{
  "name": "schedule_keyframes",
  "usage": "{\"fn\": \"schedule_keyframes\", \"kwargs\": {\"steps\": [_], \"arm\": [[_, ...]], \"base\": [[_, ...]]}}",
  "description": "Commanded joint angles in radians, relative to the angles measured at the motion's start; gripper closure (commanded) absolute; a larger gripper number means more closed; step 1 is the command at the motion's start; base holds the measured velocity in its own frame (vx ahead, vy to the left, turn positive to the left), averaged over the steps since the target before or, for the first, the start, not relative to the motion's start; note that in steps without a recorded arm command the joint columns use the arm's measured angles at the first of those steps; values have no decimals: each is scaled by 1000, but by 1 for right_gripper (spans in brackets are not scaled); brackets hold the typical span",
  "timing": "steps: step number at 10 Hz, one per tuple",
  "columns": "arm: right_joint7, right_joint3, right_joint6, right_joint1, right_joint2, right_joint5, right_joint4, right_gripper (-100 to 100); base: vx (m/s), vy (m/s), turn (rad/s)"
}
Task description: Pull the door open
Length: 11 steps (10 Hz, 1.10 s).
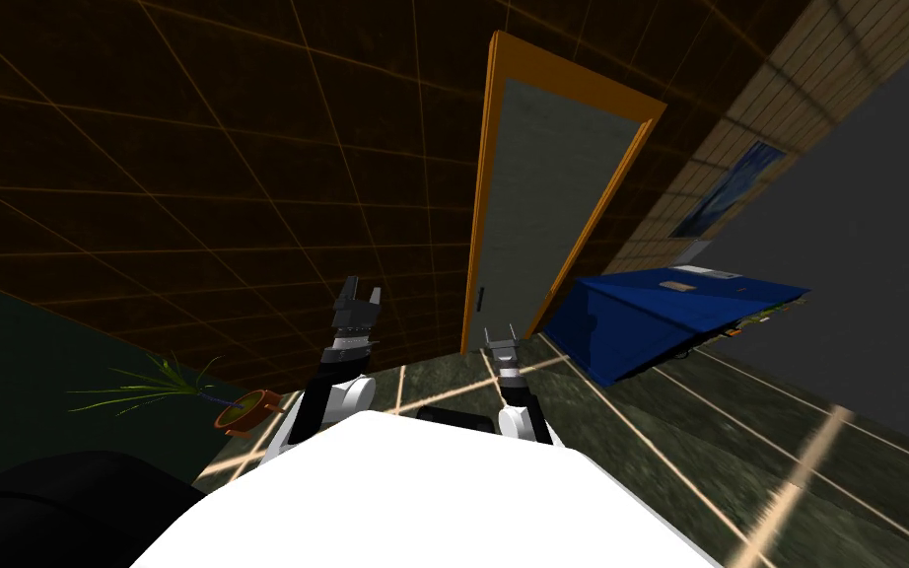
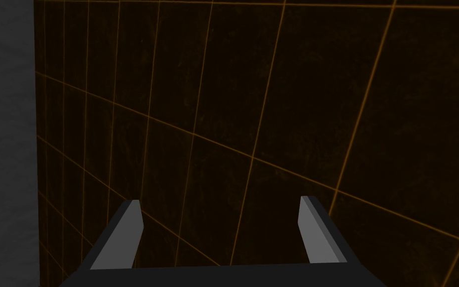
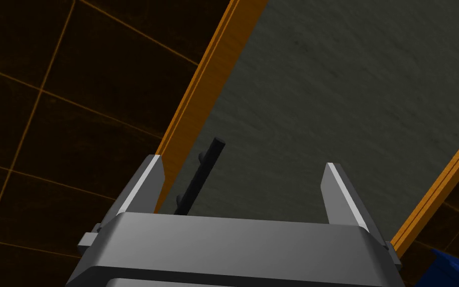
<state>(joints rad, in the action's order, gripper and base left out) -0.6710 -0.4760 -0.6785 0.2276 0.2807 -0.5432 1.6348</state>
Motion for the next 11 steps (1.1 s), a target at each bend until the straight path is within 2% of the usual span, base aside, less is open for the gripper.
{"fn": "schedule_keyframes", "kwargs": {"steps": [1,2,3,6,7,10,11], "arm": [[-47,-30,-23,-25,16,-29,-50,-100],[-72,-57,-40,-40,30,-53,-77,-100],[-82,-57,-40,-40,30,-53,-88,-100],[-174,-135,-92,-86,72,-125,-187,-100],[-184,-135,-92,-86,72,-125,-192,-100],[-276,-212,-142,-132,113,-197,-290,-100],[-286,-212,-142,-132,113,-197,-294,-100]], "base": [[59,7,49],[70,11,67],[58,4,36],[80,12,77],[77,-2,26],[86,7,70],[59,-3,22]]}}
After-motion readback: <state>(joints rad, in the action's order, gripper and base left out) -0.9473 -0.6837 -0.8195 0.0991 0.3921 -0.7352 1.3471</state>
